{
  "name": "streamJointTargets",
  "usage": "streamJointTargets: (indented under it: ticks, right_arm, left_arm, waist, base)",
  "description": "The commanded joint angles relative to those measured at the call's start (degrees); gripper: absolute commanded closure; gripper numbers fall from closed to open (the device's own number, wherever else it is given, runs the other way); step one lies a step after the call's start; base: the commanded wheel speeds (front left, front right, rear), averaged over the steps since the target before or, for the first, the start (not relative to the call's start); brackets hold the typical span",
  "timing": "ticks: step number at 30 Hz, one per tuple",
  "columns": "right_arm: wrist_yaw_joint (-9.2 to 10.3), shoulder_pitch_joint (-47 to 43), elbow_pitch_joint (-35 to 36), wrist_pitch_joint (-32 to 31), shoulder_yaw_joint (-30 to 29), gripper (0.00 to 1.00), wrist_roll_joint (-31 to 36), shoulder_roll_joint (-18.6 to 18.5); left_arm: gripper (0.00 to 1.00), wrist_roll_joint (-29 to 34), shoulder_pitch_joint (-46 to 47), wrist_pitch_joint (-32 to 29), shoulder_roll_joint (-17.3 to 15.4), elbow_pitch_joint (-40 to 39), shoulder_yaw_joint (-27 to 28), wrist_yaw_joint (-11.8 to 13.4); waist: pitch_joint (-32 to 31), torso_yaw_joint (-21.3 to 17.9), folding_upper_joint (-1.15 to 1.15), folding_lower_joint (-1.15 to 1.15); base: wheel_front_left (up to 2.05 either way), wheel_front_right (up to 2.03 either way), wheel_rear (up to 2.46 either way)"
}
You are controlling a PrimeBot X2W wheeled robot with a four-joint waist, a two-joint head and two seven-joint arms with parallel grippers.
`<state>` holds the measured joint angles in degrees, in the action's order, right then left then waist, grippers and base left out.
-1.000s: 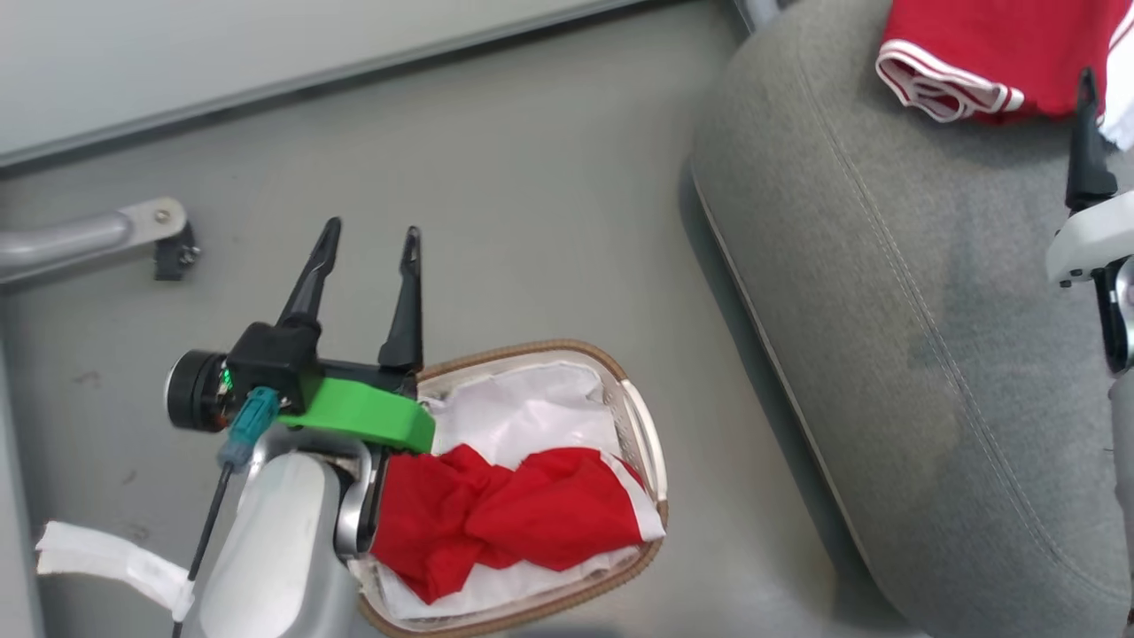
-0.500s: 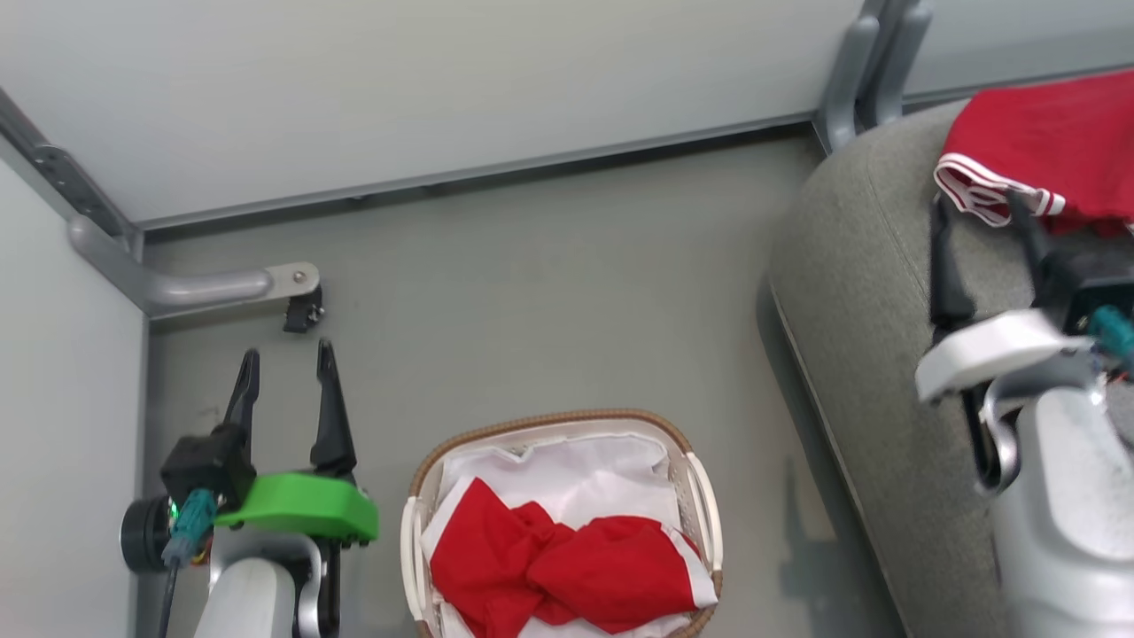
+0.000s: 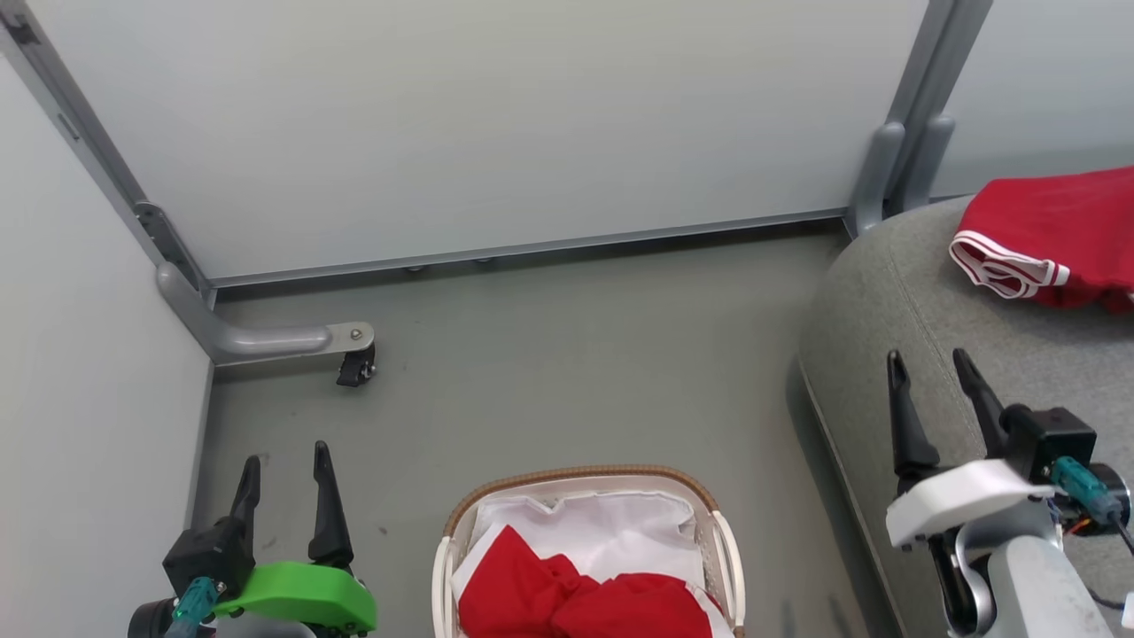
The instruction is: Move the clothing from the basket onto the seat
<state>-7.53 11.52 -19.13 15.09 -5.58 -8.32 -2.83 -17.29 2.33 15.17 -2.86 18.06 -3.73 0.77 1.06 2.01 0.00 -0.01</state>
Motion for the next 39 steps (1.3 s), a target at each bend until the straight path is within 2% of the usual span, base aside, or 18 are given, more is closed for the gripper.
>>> streamJointTargets:
  ticks: [1, 8, 29, 39]
  right_arm:
    - [0.08, -1.54, 0.44, 0.12, 0.11, 0.00, -0.33, -0.17]
    - [0.08, -3.75, 0.22, 0.12, 1.05, 0.00, -1.97, -0.17]
    - [0.08, -3.06, -1.41, 0.12, 2.90, 0.00, -0.70, -0.16]
    - [0.08, -2.80, -1.58, 0.11, 3.17, 0.00, 0.14, -0.16]
  left_arm:
    - [0.00, -0.14, -0.88, -0.03, -0.06, 0.18, -0.26, -0.16]
    - [0.00, -0.26, -0.61, -0.03, -0.06, 0.92, -0.89, -0.36]
    - [0.00, 0.75, 0.44, -0.04, -0.06, 2.08, -1.65, -0.85]
    - [0.00, 2.60, 2.17, -0.04, -0.06, 3.40, -3.99, -2.29]
  waist:
    - [-0.74, 0.78, 0.00, 0.01]
    - [-0.88, 0.64, 0.00, 0.01]
    - [-0.48, 0.87, 0.00, 0.01]
    - [-0.22, 0.56, 0.00, 0.01]
  base:
    - [0.00, 0.00, 0.00]
    - [0.00, 0.00, 0.00]
    - [0.00, 0.00, 0.00]
    - [0.00, 0.00, 0.00]
